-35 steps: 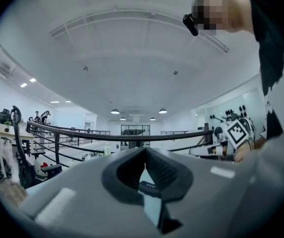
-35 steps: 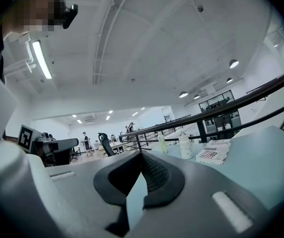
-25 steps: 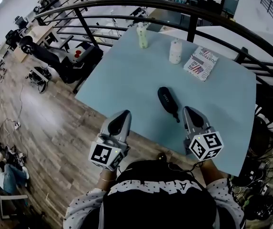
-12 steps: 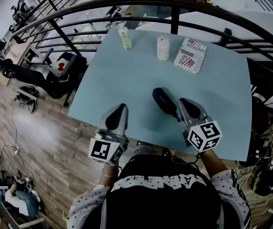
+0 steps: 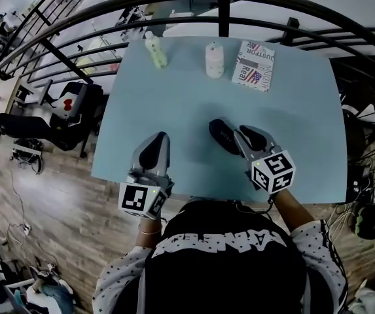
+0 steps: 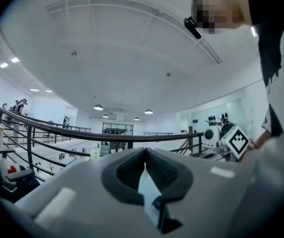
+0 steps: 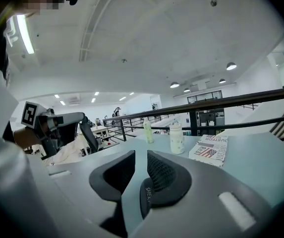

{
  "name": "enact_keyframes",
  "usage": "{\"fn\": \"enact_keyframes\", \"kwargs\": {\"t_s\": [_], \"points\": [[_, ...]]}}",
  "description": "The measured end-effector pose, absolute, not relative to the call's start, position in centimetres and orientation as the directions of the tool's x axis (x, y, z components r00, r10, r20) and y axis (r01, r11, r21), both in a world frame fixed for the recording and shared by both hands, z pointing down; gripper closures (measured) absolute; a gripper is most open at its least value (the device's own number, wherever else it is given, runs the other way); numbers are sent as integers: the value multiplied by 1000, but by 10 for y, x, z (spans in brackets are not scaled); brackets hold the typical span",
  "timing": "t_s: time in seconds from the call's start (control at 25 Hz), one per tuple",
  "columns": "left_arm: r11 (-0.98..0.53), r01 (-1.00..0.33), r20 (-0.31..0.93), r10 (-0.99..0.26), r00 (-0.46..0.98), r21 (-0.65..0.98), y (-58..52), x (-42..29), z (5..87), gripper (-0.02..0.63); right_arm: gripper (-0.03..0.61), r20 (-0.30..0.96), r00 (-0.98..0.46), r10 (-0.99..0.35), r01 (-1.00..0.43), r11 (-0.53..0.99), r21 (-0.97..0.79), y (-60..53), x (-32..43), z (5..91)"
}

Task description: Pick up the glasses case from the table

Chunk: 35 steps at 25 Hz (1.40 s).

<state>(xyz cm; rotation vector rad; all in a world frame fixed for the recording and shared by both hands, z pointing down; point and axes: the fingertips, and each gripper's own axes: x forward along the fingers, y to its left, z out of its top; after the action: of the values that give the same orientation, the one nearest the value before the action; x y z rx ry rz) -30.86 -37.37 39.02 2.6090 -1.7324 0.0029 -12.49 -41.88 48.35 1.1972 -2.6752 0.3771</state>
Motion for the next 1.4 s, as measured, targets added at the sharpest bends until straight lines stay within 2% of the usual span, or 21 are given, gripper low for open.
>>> {"fn": "enact_keyframes", "kwargs": {"t_s": [0.8, 1.4], "points": [[-411, -911, 3, -912, 411, 44, -402, -341, 404, 614, 269, 628, -569, -531, -687, 726, -8, -439, -159, 605], [-365, -928, 19, -930, 367, 77, -397, -366, 413, 614, 244, 769, -460, -445, -651, 757, 49, -454, -173, 657]]}}
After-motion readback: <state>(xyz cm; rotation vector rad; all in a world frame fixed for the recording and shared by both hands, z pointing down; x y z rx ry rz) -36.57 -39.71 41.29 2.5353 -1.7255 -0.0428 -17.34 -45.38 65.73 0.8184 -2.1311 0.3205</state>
